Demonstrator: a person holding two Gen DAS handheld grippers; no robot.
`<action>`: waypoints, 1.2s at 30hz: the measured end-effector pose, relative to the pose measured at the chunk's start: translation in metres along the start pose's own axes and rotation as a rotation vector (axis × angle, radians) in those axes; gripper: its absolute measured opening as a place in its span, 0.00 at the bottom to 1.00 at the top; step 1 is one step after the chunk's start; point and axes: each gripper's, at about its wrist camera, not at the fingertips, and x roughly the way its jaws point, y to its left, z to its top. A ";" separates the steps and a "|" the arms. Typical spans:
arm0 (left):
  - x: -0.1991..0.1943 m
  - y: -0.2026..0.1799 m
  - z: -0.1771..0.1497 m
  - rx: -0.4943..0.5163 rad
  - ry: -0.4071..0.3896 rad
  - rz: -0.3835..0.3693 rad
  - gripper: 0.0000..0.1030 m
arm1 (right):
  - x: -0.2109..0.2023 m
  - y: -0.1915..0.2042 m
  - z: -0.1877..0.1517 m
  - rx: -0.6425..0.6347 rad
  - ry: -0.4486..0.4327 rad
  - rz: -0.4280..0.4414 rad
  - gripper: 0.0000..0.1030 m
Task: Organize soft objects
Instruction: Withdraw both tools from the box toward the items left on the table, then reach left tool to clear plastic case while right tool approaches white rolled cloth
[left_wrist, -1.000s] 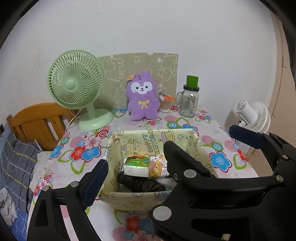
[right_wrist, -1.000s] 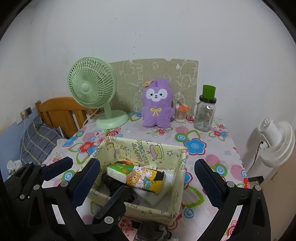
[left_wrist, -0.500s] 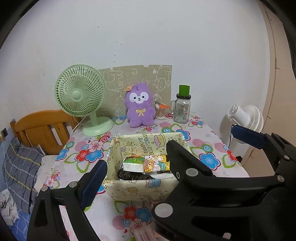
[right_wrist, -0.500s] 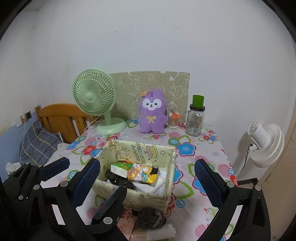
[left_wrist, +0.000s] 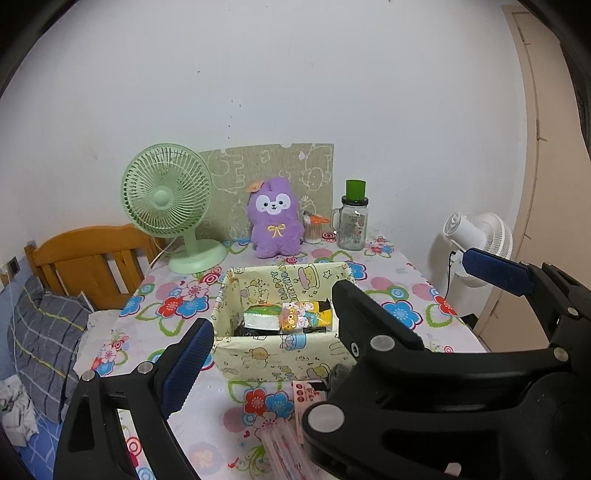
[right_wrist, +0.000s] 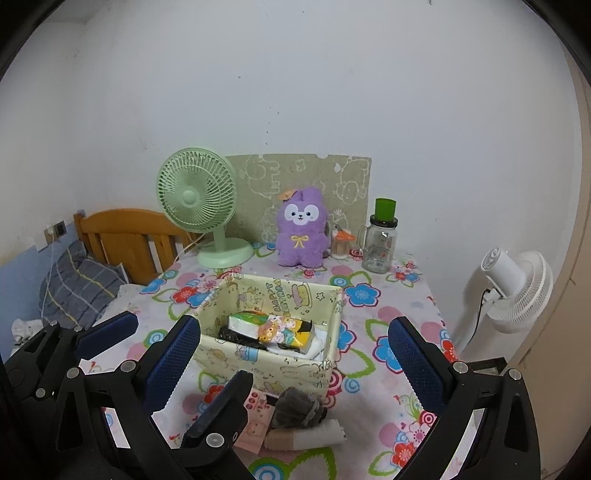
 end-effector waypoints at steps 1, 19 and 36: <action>-0.003 0.000 -0.001 -0.001 -0.004 0.001 0.92 | -0.002 0.001 -0.001 -0.002 -0.004 0.001 1.00; -0.020 -0.006 -0.037 -0.020 0.023 -0.004 0.93 | -0.025 0.008 -0.038 -0.018 0.011 -0.013 1.00; -0.003 -0.006 -0.083 -0.042 0.085 -0.006 0.93 | -0.003 0.010 -0.084 0.002 0.093 -0.034 1.00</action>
